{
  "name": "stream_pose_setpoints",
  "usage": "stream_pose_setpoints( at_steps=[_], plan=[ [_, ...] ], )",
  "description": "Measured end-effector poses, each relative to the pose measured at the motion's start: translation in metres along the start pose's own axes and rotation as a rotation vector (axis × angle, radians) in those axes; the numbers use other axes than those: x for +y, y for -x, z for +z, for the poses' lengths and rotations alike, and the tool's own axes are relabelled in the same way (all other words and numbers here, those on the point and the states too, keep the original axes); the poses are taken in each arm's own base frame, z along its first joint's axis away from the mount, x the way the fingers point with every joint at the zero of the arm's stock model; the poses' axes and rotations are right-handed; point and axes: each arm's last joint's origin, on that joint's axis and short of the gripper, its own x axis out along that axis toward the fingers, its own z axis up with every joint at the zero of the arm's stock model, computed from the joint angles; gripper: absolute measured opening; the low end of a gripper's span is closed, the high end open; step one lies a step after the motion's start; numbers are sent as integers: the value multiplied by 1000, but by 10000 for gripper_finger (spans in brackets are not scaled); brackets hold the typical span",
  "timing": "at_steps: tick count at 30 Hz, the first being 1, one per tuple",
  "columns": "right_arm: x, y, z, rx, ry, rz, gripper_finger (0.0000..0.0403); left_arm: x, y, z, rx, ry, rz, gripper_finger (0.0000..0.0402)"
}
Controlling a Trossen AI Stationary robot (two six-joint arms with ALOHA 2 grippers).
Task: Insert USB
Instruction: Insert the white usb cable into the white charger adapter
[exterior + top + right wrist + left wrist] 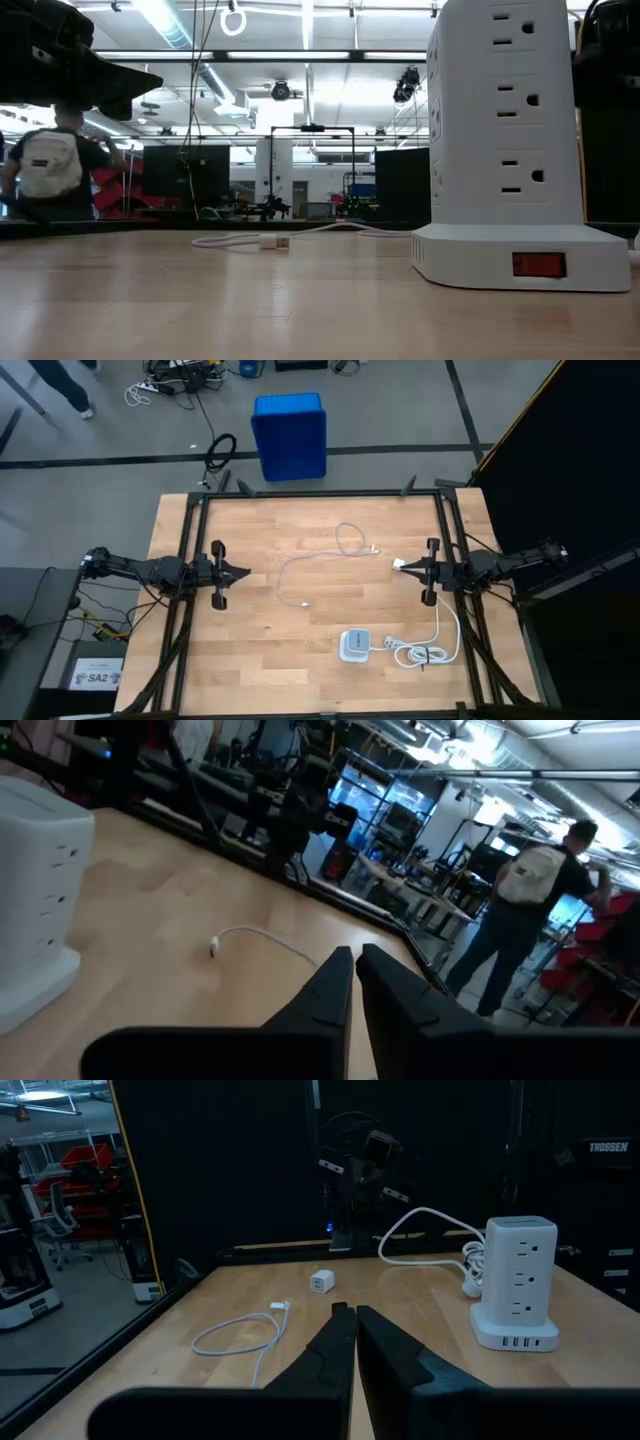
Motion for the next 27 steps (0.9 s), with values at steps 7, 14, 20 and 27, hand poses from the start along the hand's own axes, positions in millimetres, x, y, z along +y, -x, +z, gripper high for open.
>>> stream_pose_setpoints(
  at_steps=[7, 14, 20, 27],
  plan=[
    [0, 0, 0, -2, -1, -1, 9, 0, 0, 0, 0, 0, 0, 0],
    [-4, 1, 12, -148, -222, 25, 8, 0, 0, 0, 0, 0, 0, 0],
    [-26, 13, 44, -505, -527, -88, 1, 0, 0, 0, 0, 0, 0, 0],
    [-37, -1, 53, 50, -427, -218, 8, 0, 0, 0, 0, 0, 0, 0]
  ],
)
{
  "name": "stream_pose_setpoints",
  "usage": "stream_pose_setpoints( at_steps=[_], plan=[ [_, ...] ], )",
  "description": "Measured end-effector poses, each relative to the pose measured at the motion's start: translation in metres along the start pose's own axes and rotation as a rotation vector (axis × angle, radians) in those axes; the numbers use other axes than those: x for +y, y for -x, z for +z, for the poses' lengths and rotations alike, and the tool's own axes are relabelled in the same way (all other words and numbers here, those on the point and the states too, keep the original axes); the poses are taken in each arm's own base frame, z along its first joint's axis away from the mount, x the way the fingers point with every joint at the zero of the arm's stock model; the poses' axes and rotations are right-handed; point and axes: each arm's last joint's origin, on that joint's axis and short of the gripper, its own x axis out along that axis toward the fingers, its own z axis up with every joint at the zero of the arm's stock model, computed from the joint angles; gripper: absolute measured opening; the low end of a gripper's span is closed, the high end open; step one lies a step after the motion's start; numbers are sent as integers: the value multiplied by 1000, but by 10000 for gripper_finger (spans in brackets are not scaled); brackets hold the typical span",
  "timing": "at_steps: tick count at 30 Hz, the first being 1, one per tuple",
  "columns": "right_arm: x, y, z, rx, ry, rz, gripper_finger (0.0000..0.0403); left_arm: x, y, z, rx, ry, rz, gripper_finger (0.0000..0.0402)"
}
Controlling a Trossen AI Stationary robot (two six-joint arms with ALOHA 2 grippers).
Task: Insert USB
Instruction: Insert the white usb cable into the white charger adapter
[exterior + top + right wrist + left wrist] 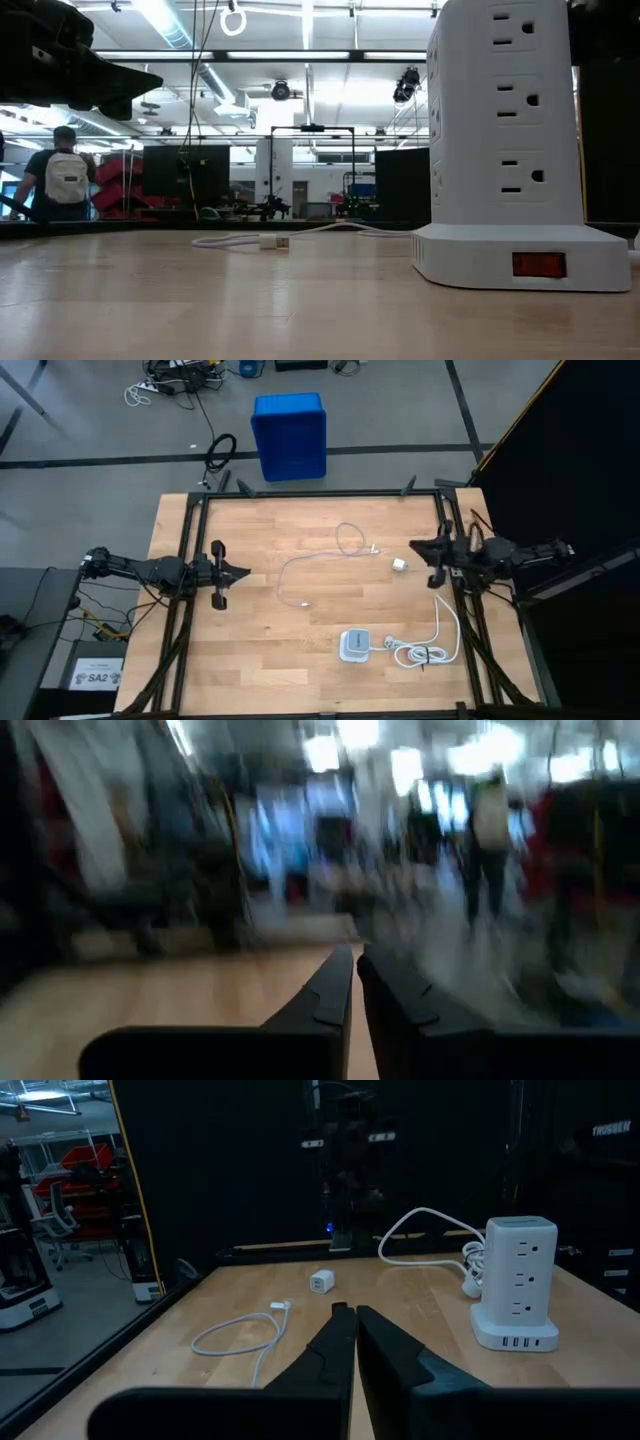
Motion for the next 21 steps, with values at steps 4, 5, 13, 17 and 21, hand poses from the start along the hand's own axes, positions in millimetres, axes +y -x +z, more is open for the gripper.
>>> stream_pose_setpoints(
  at_steps=[4, 5, 13, 17, 21],
  plan=[
    [4, -13, 18, 110, -18, -18, 7, 0, 0, 0, 0, 0, 0, 0],
    [5, -17, 21, 133, -49, -25, 6, 0, 0, 0, 0, 0, 0, 0],
    [18, -38, -2, 416, -31, 120, 4, 0, 0, 0, 0, 0, 0, 0],
    [23, -45, -20, 571, -40, 89, 9, 0, 0, 0, -1, 1, 0, 0],
    [28, -54, -32, 647, -65, 66, 6, 0, 0, 0, 0, 0, 0, 0]
  ],
)
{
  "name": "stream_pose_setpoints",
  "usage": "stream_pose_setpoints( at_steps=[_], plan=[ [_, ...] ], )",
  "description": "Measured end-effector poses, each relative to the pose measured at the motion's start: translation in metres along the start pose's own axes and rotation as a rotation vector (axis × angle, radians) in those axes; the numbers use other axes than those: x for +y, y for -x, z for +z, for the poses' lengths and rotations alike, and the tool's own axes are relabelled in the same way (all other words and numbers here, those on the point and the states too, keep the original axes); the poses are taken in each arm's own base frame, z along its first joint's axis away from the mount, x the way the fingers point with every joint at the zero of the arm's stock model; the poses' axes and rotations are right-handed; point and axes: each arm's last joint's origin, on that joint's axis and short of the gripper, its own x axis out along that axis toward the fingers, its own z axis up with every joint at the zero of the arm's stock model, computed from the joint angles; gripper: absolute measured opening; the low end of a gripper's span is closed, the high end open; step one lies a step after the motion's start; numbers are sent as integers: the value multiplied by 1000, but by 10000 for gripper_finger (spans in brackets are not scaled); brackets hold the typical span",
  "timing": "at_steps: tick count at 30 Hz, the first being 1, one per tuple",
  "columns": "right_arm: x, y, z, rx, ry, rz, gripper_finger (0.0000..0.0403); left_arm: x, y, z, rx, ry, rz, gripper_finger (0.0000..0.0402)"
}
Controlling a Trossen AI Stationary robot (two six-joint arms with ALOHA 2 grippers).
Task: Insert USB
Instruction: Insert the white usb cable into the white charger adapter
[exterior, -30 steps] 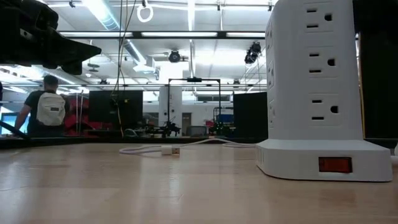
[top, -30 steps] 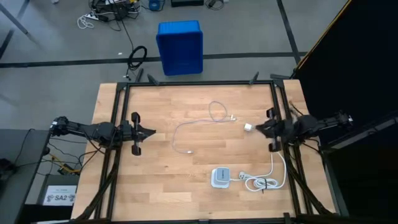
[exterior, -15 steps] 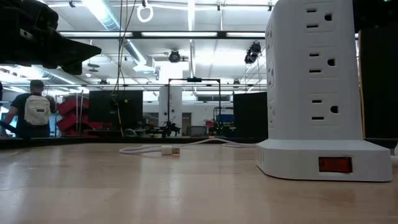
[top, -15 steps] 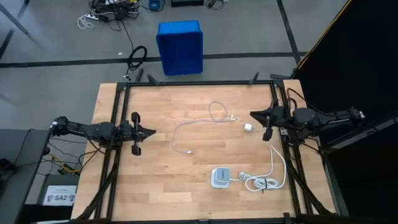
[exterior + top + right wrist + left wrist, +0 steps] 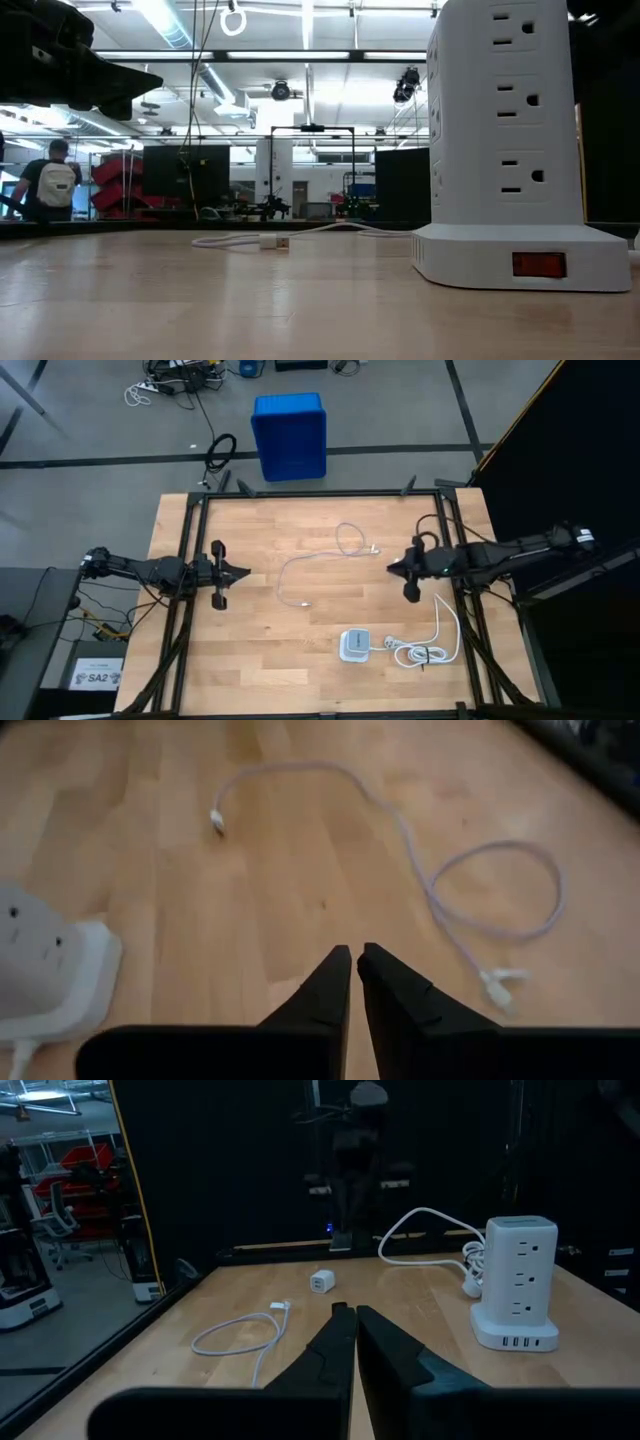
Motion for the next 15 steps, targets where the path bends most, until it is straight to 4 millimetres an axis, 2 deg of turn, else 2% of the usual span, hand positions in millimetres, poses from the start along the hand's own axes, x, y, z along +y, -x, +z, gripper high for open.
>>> stream_pose_setpoints(
  at_steps=[9, 12, 15],
  plan=[
    [-15, -24, 1, 29, -29, -208, 1, 0, 0, 0, 0, 0, 0, 0],
    [-20, -31, 5, 21, -59, -156, 1, 0, 0, 0, 0, 0, 0, 0],
    [-21, -37, 18, 8, -58, -9, 4, 0, 0, 0, 0, 0, 0, 0]
  ],
)
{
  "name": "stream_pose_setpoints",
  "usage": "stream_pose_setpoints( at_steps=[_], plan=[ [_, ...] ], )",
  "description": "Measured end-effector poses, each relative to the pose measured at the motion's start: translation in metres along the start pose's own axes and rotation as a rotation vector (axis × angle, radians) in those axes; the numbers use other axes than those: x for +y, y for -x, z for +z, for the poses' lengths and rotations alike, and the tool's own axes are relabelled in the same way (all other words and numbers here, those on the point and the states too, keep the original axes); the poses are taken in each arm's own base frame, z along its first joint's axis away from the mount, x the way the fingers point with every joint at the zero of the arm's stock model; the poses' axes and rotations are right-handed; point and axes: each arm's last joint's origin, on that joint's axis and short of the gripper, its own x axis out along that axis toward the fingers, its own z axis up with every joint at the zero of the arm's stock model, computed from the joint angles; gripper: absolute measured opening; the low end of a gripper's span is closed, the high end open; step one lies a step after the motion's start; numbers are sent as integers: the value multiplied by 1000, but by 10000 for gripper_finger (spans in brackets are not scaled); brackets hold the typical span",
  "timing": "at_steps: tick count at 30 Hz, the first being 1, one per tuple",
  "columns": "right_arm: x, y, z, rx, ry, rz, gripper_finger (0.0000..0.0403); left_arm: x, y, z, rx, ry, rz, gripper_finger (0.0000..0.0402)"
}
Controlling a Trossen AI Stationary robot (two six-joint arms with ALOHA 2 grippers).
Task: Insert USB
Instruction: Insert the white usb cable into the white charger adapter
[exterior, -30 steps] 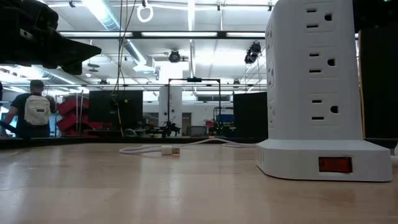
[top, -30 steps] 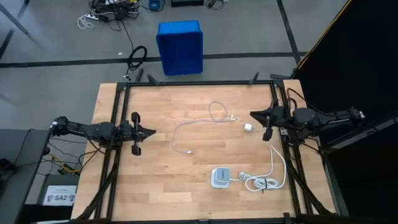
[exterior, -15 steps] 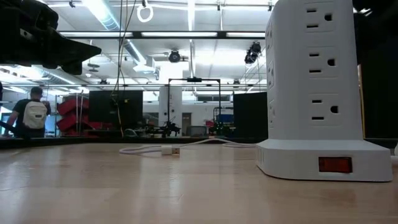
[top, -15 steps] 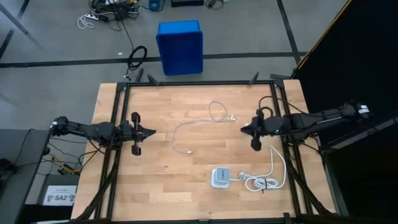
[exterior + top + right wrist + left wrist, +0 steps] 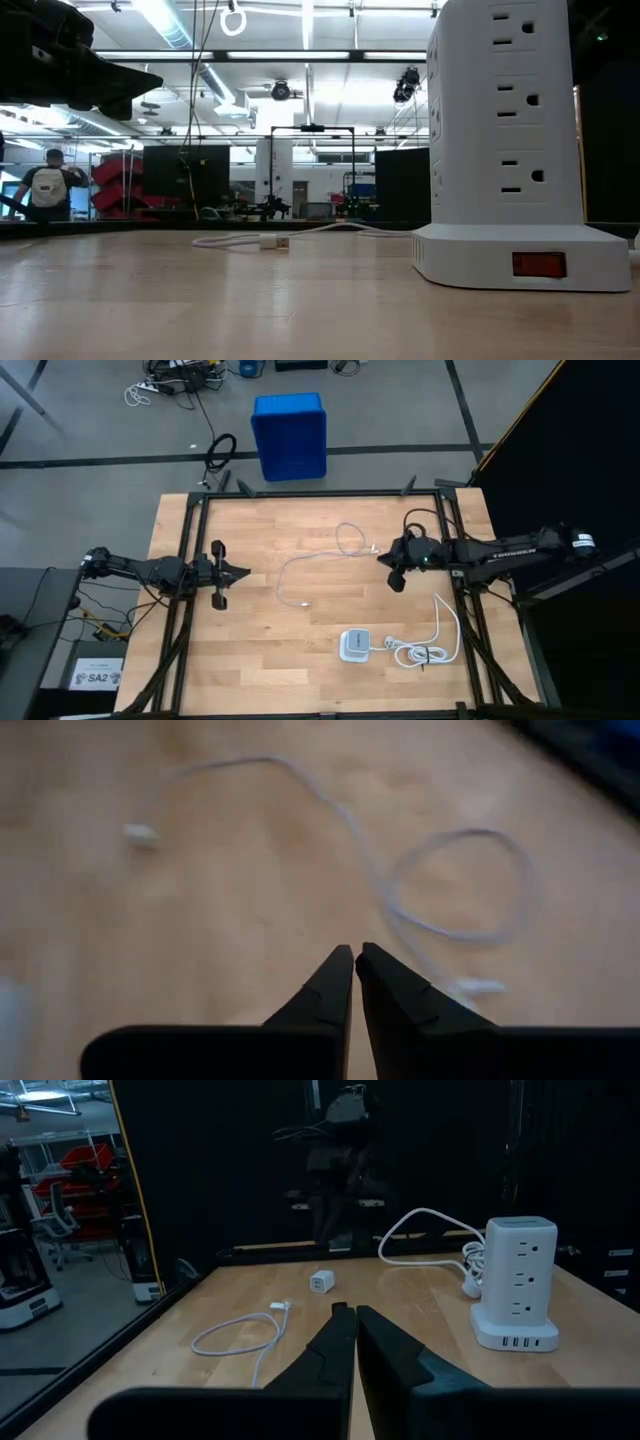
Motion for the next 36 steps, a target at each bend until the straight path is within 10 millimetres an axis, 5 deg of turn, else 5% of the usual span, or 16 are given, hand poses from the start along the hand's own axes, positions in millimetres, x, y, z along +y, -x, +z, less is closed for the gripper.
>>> stream_pose_setpoints(
  at_steps=[6, 11, 21, 28, 36],
  plan=[
    [14, -2, 71, -6, 155, 74, 1, 0, 0, 0, 0, 0, 0, 0],
    [46, -21, 120, 62, 296, 125, 8, 0, 0, 0, 0, 0, 0, 0],
    [122, -111, 112, 271, 529, 235, 91, 0, 0, 0, 1, -1, 0, 0],
    [137, -170, 103, 399, 530, 150, 149, 0, 0, 0, 1, 0, 0, 0],
    [143, -206, 102, 564, 547, 133, 135, 0, 0, 0, 1, 0, 0, 0]
  ],
)
